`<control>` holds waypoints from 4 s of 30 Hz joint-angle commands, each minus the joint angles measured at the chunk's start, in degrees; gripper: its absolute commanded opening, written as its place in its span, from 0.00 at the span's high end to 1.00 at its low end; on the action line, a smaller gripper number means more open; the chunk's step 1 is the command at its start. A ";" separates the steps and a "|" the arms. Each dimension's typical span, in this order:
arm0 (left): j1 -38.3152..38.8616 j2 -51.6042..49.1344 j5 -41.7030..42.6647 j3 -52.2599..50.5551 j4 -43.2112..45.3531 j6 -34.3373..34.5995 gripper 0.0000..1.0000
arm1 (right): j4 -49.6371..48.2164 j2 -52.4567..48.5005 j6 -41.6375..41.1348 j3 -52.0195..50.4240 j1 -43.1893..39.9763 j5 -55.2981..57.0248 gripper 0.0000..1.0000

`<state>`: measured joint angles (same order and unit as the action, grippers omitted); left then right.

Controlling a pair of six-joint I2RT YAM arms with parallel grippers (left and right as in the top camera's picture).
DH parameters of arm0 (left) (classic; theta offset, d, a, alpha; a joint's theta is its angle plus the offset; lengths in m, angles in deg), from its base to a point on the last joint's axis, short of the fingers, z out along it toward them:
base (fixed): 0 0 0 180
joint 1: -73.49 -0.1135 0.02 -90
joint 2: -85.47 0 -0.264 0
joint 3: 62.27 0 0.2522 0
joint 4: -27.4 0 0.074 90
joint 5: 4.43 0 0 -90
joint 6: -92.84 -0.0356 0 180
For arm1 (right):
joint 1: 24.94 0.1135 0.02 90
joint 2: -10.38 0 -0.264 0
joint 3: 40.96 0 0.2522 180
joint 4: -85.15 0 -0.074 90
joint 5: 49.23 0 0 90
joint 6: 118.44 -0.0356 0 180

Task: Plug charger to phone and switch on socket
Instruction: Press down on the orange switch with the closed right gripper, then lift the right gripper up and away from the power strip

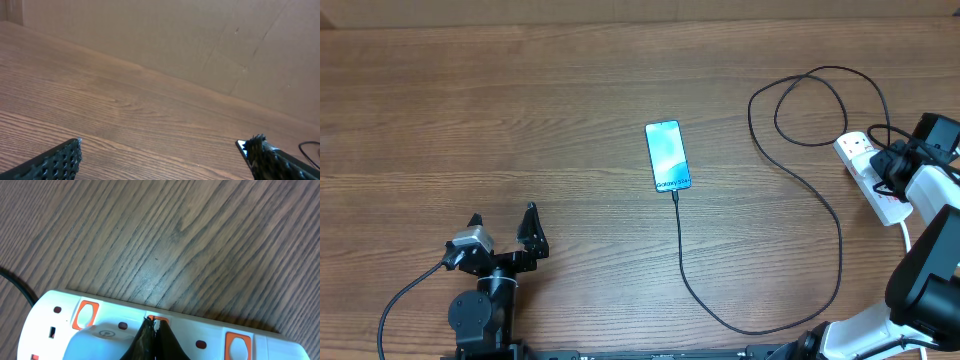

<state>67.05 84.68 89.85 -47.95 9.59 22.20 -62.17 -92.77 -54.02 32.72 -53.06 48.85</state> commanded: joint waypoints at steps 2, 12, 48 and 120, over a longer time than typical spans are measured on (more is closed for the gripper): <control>-0.31 0.48 -0.39 -0.28 -0.13 0.55 0.00 | -1.22 -0.61 0.59 -1.36 0.31 -2.21 0.96; -0.31 0.48 -0.39 -0.28 -0.13 0.55 0.00 | -2.40 -0.61 0.66 -2.36 0.37 -3.56 0.96; -0.31 0.48 -0.39 -0.28 -0.13 0.55 0.01 | -2.73 -0.66 6.82 -4.39 4.68 -3.74 0.96; -0.31 0.48 -0.39 -0.28 -0.13 0.55 0.00 | 40.48 56.98 2.91 -4.37 34.05 -11.50 0.00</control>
<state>67.05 84.68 89.85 -47.95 9.59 22.20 -23.64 -35.48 -51.55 27.87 -19.23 40.24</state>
